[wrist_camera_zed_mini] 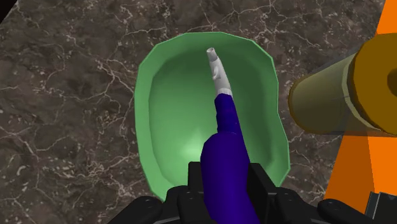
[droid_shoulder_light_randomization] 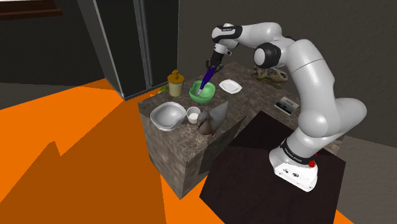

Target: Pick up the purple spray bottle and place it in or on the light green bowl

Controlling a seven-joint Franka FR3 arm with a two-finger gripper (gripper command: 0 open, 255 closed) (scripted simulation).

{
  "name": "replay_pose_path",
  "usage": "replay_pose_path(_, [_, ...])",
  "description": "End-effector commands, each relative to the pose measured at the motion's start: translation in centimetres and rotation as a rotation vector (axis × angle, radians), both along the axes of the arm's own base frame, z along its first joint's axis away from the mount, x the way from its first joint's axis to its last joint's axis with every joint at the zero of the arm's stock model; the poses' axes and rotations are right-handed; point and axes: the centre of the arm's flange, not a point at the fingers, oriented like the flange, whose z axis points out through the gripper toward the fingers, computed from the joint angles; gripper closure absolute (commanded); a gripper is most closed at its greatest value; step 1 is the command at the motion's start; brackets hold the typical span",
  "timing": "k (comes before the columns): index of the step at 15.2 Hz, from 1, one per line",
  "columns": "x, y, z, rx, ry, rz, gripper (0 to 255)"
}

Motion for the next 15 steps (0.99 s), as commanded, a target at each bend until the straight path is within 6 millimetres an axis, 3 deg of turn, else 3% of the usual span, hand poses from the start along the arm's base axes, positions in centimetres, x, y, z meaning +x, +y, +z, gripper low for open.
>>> replay_pose_path(1, [0.03, 0.02, -1.03, 0.000, -0.001, 0.000, 255])
replay_pose_path(3, [0.03, 0.02, -1.92, 0.000, -0.001, 0.000, 255])
replay_pose_path(11, [0.04, 0.02, -1.92, 0.000, -0.001, 0.000, 255])
replay_pose_path(12, [-0.02, 0.02, -1.92, 0.000, -0.001, 0.000, 0])
replay_pose_path(15, [0.02, 0.02, -1.90, 0.000, -0.001, 0.000, 0])
